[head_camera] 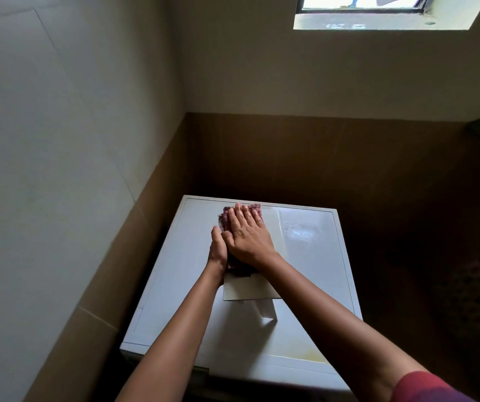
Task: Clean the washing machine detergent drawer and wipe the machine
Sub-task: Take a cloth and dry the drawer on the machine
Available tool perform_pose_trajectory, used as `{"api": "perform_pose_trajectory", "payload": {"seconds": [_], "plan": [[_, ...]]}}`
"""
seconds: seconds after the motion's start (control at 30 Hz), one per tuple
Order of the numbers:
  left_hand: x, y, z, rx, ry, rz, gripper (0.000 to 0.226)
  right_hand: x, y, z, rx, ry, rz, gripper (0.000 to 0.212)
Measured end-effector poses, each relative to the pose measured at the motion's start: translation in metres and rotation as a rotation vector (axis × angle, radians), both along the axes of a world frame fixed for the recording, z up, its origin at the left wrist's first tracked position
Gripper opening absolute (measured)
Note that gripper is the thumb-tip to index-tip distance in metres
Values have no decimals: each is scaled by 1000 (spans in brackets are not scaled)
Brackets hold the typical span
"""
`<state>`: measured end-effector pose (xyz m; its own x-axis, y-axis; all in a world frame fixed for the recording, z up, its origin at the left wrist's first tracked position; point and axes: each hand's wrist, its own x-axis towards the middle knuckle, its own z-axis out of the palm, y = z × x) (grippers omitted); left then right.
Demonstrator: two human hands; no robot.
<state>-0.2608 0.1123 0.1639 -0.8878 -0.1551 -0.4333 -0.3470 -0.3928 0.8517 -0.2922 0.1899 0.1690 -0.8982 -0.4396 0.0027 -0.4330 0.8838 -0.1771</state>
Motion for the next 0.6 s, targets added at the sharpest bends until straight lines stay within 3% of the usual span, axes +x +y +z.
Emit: {"api": "perform_pose_trajectory", "payload": {"seconds": [0.23, 0.37, 0.6], "plan": [[-3, -5, -5, 212, -5, 71, 57, 38, 12, 6, -22, -1, 56, 79], [-4, -8, -6, 255, -51, -1, 71, 63, 21, 7, -47, 2, 87, 93], [-7, -5, -10, 95, -191, -74, 45, 89, 37, 0, -43, 118, 193, 106]]}}
